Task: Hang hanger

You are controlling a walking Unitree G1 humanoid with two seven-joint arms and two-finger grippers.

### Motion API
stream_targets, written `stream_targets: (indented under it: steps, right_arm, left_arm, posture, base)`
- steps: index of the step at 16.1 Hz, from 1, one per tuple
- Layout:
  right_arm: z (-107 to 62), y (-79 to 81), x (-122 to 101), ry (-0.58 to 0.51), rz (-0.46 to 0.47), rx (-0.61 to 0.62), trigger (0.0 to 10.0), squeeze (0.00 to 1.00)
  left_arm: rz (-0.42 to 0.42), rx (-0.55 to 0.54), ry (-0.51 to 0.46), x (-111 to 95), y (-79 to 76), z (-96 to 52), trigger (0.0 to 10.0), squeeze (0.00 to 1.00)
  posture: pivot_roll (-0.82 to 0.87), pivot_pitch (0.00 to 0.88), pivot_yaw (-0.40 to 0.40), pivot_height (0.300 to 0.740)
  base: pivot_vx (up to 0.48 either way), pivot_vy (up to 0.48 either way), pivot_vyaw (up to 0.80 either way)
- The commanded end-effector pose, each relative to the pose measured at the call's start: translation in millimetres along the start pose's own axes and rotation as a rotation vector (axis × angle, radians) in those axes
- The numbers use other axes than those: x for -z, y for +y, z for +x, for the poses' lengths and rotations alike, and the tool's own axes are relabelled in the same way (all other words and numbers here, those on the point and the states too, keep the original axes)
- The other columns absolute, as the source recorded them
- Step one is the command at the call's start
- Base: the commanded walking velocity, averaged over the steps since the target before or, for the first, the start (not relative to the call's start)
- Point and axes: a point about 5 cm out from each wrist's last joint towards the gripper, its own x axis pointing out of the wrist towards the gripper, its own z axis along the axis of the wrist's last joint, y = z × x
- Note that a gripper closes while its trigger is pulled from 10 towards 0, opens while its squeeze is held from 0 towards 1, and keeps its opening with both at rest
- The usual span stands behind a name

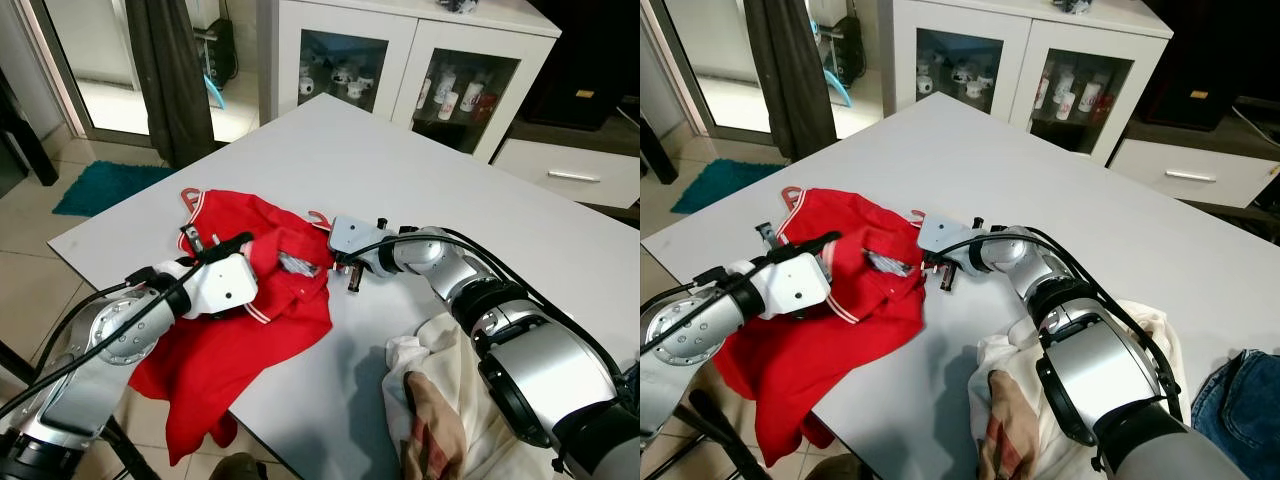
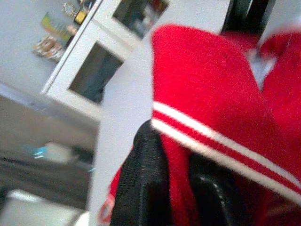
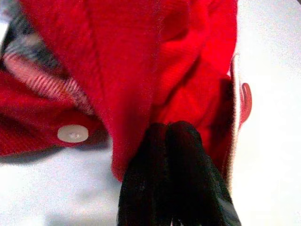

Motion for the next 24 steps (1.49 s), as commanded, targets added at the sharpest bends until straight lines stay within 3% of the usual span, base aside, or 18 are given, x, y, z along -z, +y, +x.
stream_targets:
  steps: [1,2,3,6,10,24]
  right_arm:
    - [-2.2,-0.3,4.5,0.011,0.012,0.006,10.0,0.00]
    - [-2.2,-0.3,4.5,0.010,0.014,0.009,10.0,0.00]
    - [-2.4,-0.2,5.3,0.012,0.015,0.011,10.0,0.00]
    - [-2.7,0.9,7.7,0.018,0.018,0.014,10.0,0.00]
    - [-2.2,4.4,12.4,0.037,0.013,0.012,10.0,0.00]
    - [-2.2,4.4,12.4,0.037,0.013,0.012,10.0,0.00]
  left_arm:
    - [-0.074,0.045,-0.064,-11.2,-5.7,0.5,10.0,1.00]
    - [-0.187,0.117,-0.135,-23.7,-13.3,-0.6,10.0,0.82]
    - [-0.279,0.191,-0.181,-32.6,-19.5,-4.6,10.0,0.00]
    - [-0.401,0.124,-0.240,-38.8,-5.0,-12.3,10.0,0.00]
    - [-0.539,0.007,-0.192,-23.6,14.9,-35.2,10.0,0.00]
    - [-0.539,0.007,-0.192,-23.6,14.9,-35.2,10.0,0.00]
  posture:
    - [0.19,0.007,-0.090,0.740]
    - [0.19,0.013,-0.088,0.740]
    - [0.19,0.013,-0.088,0.740]
    - [0.19,0.020,-0.087,0.740]
    - [0.20,0.024,-0.082,0.740]
    - [0.20,0.024,-0.082,0.740]
  base:
    - [0.000,0.000,0.00]
    - [0.000,0.000,0.00]
    - [0.000,0.000,0.00]
    - [0.000,0.000,0.00]
    - [0.000,0.000,0.00]
    - [0.000,0.000,0.00]
